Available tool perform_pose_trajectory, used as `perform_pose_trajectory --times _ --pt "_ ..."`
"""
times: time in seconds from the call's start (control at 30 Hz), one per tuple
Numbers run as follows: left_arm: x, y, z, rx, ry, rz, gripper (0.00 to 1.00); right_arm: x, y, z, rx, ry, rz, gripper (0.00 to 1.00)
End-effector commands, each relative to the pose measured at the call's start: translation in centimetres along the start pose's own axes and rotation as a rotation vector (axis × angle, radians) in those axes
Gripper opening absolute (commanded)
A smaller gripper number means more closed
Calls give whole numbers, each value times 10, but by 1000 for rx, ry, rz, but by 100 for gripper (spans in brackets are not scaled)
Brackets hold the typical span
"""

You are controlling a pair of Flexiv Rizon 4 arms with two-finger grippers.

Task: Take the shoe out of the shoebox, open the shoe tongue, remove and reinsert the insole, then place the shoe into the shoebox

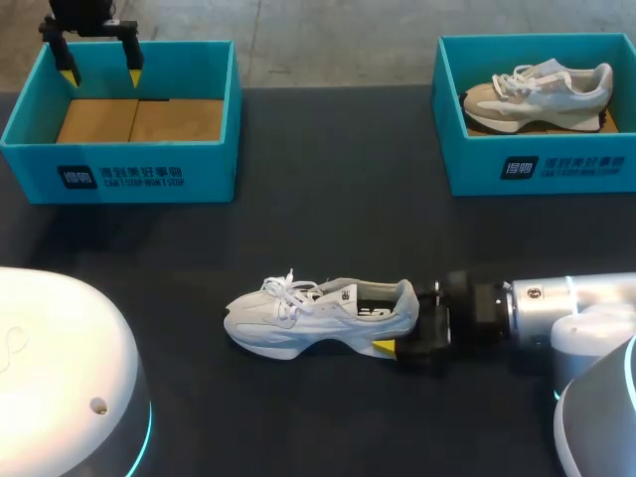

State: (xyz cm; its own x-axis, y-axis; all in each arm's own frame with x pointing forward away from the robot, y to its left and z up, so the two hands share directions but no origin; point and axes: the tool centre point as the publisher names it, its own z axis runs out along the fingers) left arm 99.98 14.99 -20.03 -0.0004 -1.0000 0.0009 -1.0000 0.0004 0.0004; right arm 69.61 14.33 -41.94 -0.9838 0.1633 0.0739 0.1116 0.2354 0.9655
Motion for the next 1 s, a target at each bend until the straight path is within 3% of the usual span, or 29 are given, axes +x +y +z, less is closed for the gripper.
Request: perform_pose_trajectory --times 0.03,0.17,0.27,1.0 --pt "0 0 0 0 -1 0 100 1 0 5 0 -3 -1 100" --pt "0 0 0 0 -1 0 100 1 0 8 -3 3 -4 100" --pt "0 0 0 0 -1 0 100 1 0 9 -3 0 -6 2" --pt "0 0 0 0 -1 0 100 1 1 8 -19 -17 -15 0"
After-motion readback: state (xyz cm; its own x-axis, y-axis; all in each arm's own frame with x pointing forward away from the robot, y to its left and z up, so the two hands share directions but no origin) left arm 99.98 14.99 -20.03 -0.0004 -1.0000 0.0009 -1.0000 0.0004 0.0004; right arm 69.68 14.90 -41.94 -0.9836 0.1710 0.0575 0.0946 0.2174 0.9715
